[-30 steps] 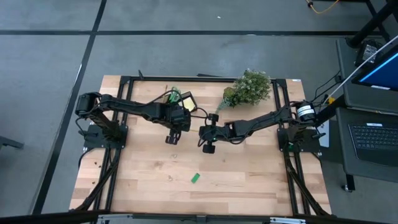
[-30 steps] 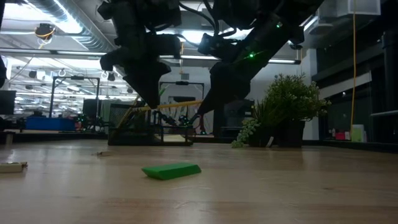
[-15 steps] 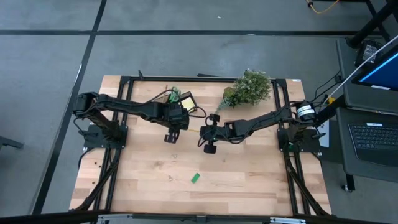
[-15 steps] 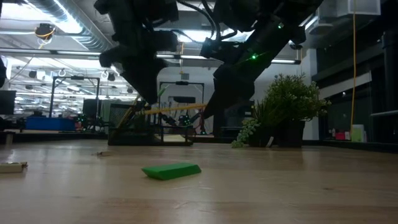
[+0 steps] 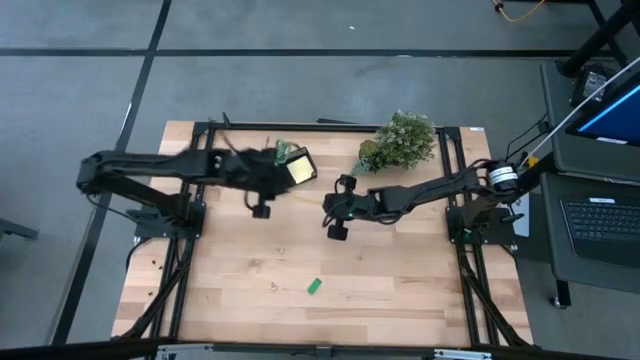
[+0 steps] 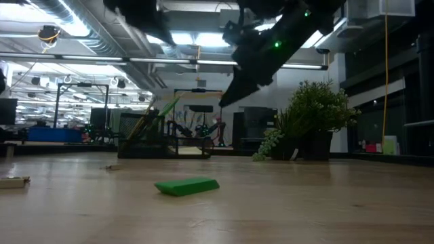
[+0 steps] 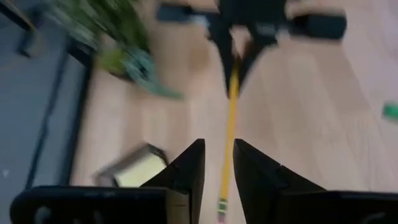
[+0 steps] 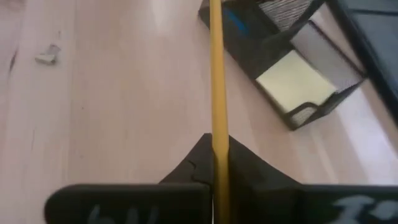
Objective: Pick and place office supplies into organizer
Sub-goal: Put the yellow pencil into the desk organizer
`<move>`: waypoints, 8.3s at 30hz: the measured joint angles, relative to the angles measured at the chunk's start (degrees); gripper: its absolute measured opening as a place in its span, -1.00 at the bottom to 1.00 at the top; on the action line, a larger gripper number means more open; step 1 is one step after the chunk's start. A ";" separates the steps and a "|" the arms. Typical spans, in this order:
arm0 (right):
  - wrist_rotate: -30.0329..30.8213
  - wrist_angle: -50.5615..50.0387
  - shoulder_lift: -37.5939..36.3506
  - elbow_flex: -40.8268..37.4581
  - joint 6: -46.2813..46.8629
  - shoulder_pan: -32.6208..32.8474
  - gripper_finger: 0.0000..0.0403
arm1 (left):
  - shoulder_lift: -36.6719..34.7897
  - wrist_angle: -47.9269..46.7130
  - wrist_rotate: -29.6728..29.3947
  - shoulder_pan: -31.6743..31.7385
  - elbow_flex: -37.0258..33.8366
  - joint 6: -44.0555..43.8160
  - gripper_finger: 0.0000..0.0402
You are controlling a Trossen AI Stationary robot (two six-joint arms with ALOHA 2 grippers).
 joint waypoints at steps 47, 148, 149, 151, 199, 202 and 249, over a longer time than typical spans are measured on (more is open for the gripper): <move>4.00 25.40 -21.80 -1.67 -20.08 0.57 -0.91 | -14.24 22.16 12.17 0.40 -0.02 1.34 -0.79; 1.54 51.47 -11.77 -10.32 -20.39 4.92 -0.04 | -10.81 77.29 13.61 1.14 -25.73 -7.27 -0.94; 1.56 51.00 -12.30 -10.32 -20.66 5.20 -0.01 | -10.81 76.75 12.97 1.63 -25.73 -7.29 -0.94; 1.78 49.67 -13.48 -10.30 -21.22 5.78 0.03 | -10.81 75.97 11.68 2.55 -25.73 -7.29 -0.94; 15.02 14.77 -19.49 -10.32 -0.13 8.85 -0.98 | -21.45 37.05 -45.71 -5.16 -25.73 -11.59 -0.91; 15.02 14.89 -19.49 -10.32 -0.13 8.85 -0.98 | -21.45 31.98 -45.69 -5.18 -25.73 -15.44 -0.91; 15.00 16.37 -16.05 -10.36 2.00 7.02 -0.97 | -9.30 16.37 -33.46 9.14 -25.73 -36.61 -0.88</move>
